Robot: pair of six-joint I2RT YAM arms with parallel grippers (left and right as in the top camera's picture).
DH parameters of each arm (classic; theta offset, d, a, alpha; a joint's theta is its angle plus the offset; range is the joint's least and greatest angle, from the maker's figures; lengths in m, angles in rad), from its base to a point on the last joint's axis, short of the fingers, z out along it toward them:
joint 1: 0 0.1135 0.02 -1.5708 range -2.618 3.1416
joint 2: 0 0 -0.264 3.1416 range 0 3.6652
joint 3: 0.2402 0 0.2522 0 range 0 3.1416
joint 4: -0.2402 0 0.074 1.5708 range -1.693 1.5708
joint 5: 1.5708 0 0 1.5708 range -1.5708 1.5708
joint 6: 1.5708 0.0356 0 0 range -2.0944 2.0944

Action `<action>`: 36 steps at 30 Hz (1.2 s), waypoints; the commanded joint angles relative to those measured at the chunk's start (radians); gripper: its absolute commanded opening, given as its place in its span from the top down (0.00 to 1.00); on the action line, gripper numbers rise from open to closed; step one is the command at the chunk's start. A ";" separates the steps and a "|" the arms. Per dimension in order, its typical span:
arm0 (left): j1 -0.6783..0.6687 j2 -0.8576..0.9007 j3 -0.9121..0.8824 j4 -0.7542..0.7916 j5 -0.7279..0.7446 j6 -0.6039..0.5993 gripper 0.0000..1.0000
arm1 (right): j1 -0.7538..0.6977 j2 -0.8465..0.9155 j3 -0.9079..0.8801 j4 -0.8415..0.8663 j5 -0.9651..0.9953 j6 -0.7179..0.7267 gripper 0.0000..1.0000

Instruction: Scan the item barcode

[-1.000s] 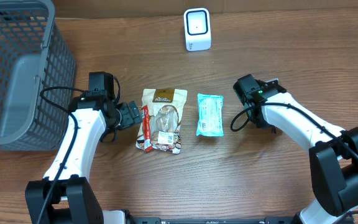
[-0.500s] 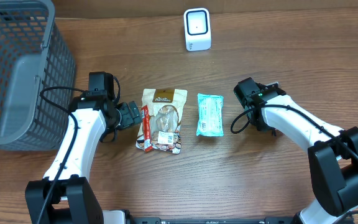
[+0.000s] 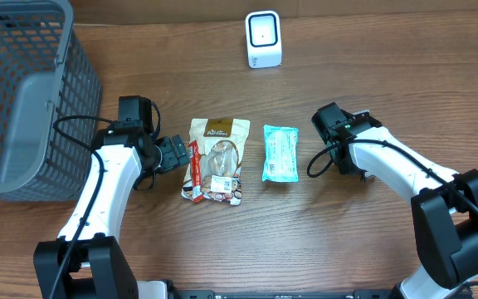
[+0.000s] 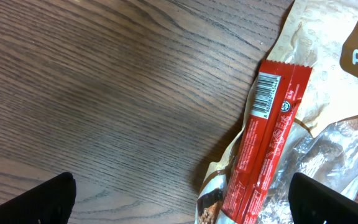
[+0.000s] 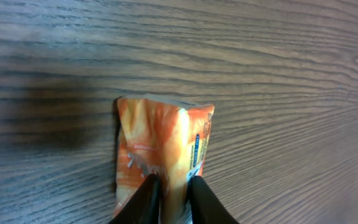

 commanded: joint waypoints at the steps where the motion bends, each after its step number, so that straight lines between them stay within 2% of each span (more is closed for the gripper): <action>1: -0.002 -0.004 0.015 0.001 -0.002 -0.009 0.00 | 0.001 0.000 -0.003 0.011 -0.012 0.008 0.77; 4: -0.002 -0.004 0.015 0.002 -0.002 -0.009 0.00 | 0.001 0.000 -0.003 0.011 -0.012 0.009 0.72; 10: -0.002 -0.004 0.015 0.001 -0.002 -0.009 0.00 | 0.001 -0.001 0.004 0.014 -0.012 0.009 0.56; 22: -0.002 -0.004 0.015 0.001 -0.002 -0.009 0.00 | -0.001 -0.001 0.073 -0.006 -0.097 0.009 0.49; 24: -0.002 -0.004 0.015 0.002 -0.003 -0.009 0.00 | -0.001 -0.001 0.097 -0.025 -0.111 0.009 0.43; 27: -0.002 -0.004 0.015 0.001 -0.003 -0.009 0.00 | -0.007 -0.001 0.124 -0.053 -0.133 0.009 0.40; 32: -0.002 -0.004 0.015 0.001 -0.002 -0.009 0.00 | -0.073 -0.001 0.127 -0.053 -0.249 0.013 0.27; 36: -0.002 -0.004 0.015 0.002 -0.002 -0.009 0.00 | -0.163 -0.001 0.127 -0.055 -0.419 0.013 0.27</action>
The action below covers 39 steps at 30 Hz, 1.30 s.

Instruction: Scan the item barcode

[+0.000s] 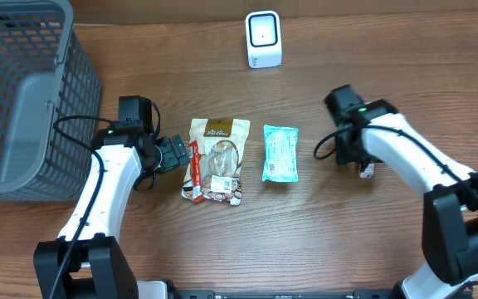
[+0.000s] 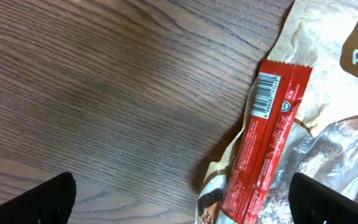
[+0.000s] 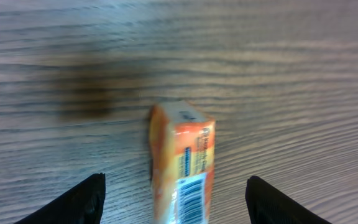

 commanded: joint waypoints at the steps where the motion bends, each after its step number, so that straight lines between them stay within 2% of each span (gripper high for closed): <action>1: -0.002 -0.004 0.015 0.001 -0.002 -0.009 0.00 | -0.096 -0.001 0.022 0.000 -0.210 0.004 0.27; 5: -0.002 -0.004 0.015 0.001 -0.002 -0.009 0.00 | -0.153 -0.001 0.017 0.000 -0.304 0.004 0.28; 14: -0.002 -0.004 0.015 0.002 -0.002 -0.009 0.00 | -0.153 -0.001 -0.018 0.013 -0.304 0.003 0.35; 20: -0.002 -0.004 0.015 0.001 -0.002 -0.009 0.00 | -0.153 -0.001 -0.030 0.027 -0.274 0.004 0.50; 24: -0.002 -0.004 0.015 0.002 -0.002 -0.009 0.00 | -0.153 -0.001 -0.030 0.031 -0.274 0.003 0.67; 28: -0.002 -0.004 0.015 0.001 -0.002 -0.009 0.00 | -0.153 -0.001 -0.030 0.032 -0.274 0.003 0.68; 30: -0.002 -0.004 0.015 0.001 -0.002 -0.009 0.00 | -0.153 -0.001 -0.030 0.032 -0.274 0.003 0.54; 32: -0.002 -0.004 0.015 0.001 -0.002 -0.009 0.00 | -0.153 -0.001 -0.030 0.033 -0.274 0.003 0.53; 34: -0.002 -0.004 0.015 0.001 -0.002 -0.009 0.00 | -0.153 -0.001 -0.030 0.039 -0.274 -0.003 0.69; 39: -0.002 -0.004 0.015 0.001 -0.002 -0.009 0.00 | -0.153 -0.001 -0.030 0.044 -0.274 -0.003 0.74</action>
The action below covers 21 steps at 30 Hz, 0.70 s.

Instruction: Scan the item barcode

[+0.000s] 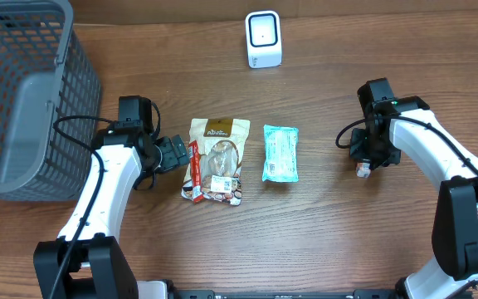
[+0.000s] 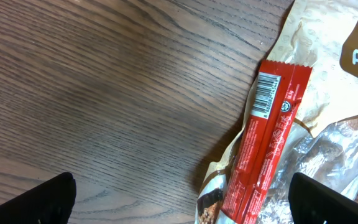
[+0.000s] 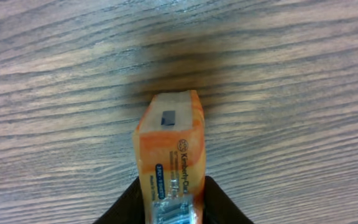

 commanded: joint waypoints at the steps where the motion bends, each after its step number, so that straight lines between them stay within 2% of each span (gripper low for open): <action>1: -0.002 -0.004 0.015 0.001 -0.002 -0.009 0.00 | 0.005 -0.001 -0.005 0.006 0.009 -0.003 0.72; 2: -0.002 -0.004 0.015 0.002 -0.002 -0.009 0.00 | 0.005 -0.001 -0.005 0.009 0.009 -0.003 0.59; 3: -0.002 -0.004 0.015 0.001 -0.002 -0.009 0.00 | 0.005 -0.001 -0.005 0.012 0.009 -0.003 0.51; 6: -0.002 -0.004 0.015 0.001 -0.002 -0.009 0.00 | 0.005 -0.001 -0.005 0.023 0.009 -0.003 0.51; 7: -0.002 -0.004 0.015 0.001 -0.002 -0.009 0.00 | 0.005 -0.001 -0.005 0.027 0.009 -0.003 0.54; 9: -0.002 -0.004 0.015 0.001 -0.002 -0.009 0.00 | 0.005 -0.001 -0.005 0.038 0.010 -0.003 0.68; 10: -0.002 -0.004 0.015 0.002 -0.003 -0.009 0.00 | 0.005 -0.001 -0.005 0.042 0.010 -0.003 0.69; 11: -0.002 -0.004 0.015 0.001 -0.003 -0.009 0.00 | 0.005 -0.001 -0.005 0.044 0.009 -0.003 0.67; 12: -0.002 -0.004 0.015 0.001 -0.002 -0.009 0.00 | 0.005 -0.001 -0.005 0.045 0.009 -0.003 0.51; 13: -0.002 -0.004 0.015 0.002 -0.002 -0.009 0.00 | 0.005 -0.001 -0.005 0.045 0.009 -0.003 0.43; 15: -0.002 -0.004 0.015 0.001 -0.002 -0.009 0.00 | 0.005 -0.001 -0.005 0.045 0.009 -0.003 0.33; 21: -0.002 -0.004 0.015 0.001 -0.002 -0.009 0.00 | 0.005 -0.001 0.024 0.028 0.010 -0.039 0.30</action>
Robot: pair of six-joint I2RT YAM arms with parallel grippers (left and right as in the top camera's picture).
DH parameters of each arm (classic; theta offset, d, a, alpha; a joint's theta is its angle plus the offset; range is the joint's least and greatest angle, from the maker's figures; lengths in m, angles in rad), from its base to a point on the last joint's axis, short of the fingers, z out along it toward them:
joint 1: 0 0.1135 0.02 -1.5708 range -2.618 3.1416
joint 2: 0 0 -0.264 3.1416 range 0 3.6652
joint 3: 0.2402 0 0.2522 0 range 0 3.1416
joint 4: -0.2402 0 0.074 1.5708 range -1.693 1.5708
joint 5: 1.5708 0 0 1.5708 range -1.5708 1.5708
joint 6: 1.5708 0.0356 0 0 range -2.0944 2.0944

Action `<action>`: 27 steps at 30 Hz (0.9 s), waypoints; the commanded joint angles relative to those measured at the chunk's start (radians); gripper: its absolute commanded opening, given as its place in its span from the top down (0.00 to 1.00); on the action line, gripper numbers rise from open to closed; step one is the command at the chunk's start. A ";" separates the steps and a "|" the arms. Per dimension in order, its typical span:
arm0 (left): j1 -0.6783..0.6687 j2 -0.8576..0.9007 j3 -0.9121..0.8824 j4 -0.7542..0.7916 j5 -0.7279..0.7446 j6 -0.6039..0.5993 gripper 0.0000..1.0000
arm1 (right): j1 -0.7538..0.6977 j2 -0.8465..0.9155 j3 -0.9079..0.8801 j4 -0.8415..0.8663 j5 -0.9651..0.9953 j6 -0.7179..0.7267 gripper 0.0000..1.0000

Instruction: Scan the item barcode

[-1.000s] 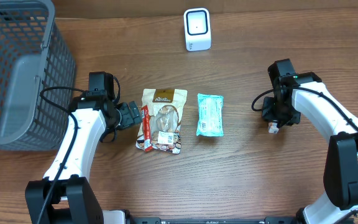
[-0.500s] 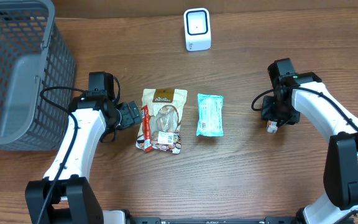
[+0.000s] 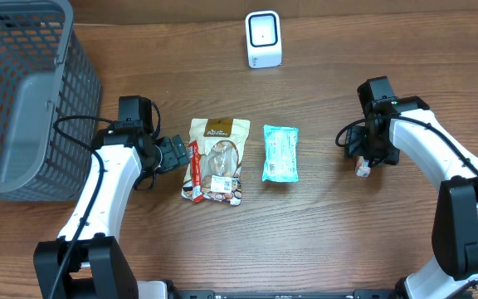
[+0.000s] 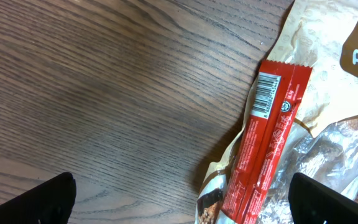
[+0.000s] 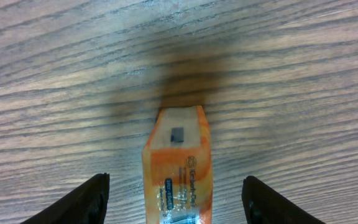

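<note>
A small orange tissue packet lies on the wooden table, its end flap pointing away from the camera. My right gripper stands open over it, one finger on each side and well clear of it. The overhead view shows the packet just under that gripper, at the right. The white barcode scanner stands at the back centre. My left gripper is open and low beside a red bar, whose barcode faces up.
The red bar lies on a beige snack bag at the middle of the table. A teal pack lies to its right. A grey wire basket fills the far left.
My right gripper has opened and let go of the orange packet, which now lies on the table between the spread fingers. The left arm has not moved.
My right gripper was shut on the orange packet near the teal pack. Then it was open farther right with the packet lying between its fingers. Then it was shut on the packet again, end-on, and now it is open over it. The left arm stayed still throughout.
</note>
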 commanded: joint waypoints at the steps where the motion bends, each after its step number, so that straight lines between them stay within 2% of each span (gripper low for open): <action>1: -0.002 -0.004 0.015 0.002 -0.002 -0.009 0.00 | 0.005 -0.002 0.046 -0.027 0.010 -0.041 0.30; 6: -0.002 -0.004 0.015 0.002 -0.002 -0.009 0.00 | 0.005 -0.008 0.255 -0.187 -0.027 -0.042 0.30; 11: -0.002 -0.004 0.015 0.002 -0.003 -0.009 0.00 | 0.005 -0.008 0.412 -0.288 -0.255 -0.100 0.30; 15: -0.002 -0.004 0.015 0.002 -0.003 -0.009 0.00 | 0.006 -0.008 0.395 -0.294 -0.468 -0.178 0.30; 27: -0.002 -0.004 0.015 0.002 -0.002 -0.009 0.00 | 0.117 -0.008 0.283 -0.242 -0.491 -0.177 0.31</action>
